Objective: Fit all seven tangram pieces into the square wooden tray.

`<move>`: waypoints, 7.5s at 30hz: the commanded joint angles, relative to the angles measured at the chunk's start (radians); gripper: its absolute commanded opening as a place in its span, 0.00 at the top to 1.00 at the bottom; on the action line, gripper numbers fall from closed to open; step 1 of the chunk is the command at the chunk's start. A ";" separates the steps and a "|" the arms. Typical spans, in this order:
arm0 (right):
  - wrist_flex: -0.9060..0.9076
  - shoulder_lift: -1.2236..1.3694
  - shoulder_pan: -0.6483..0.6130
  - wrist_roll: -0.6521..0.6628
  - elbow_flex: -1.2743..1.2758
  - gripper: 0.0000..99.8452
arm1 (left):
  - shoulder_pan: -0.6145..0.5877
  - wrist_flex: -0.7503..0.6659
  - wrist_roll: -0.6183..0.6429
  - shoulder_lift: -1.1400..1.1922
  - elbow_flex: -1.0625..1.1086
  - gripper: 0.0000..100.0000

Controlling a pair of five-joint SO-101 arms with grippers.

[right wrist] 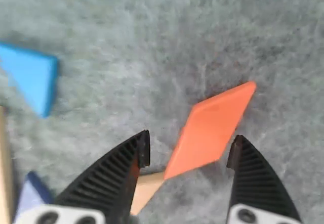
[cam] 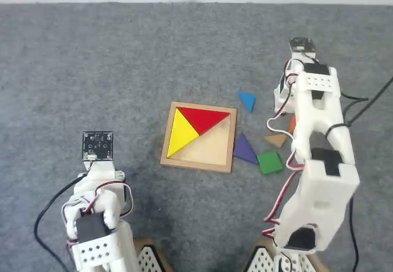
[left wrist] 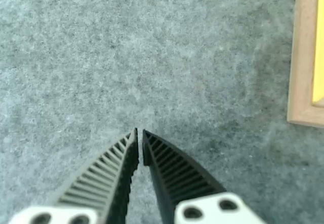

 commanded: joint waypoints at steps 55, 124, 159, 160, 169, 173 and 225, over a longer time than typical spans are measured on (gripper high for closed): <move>0.062 -0.122 -0.587 -0.411 0.087 0.97 | -0.003 0.005 -0.009 -0.018 -0.008 0.98; -0.188 -0.674 -0.177 0.044 0.770 0.87 | -0.003 0.005 -0.009 -0.018 -0.008 0.98; -0.243 -0.452 -0.107 0.543 0.672 0.87 | -0.003 0.005 -0.009 -0.018 -0.008 0.98; -0.245 -0.429 -0.093 0.548 0.654 0.87 | -0.003 0.005 -0.009 -0.018 -0.008 0.98; -0.205 -0.475 -0.073 0.600 0.605 0.87 | -0.003 0.005 -0.009 -0.018 -0.008 0.98; -0.196 -0.504 -0.068 0.738 0.594 0.86 | -0.003 0.005 -0.009 -0.018 -0.008 0.98; 0.033 -0.119 -0.036 0.207 0.054 0.90 | -0.003 0.005 -0.009 -0.018 -0.008 0.98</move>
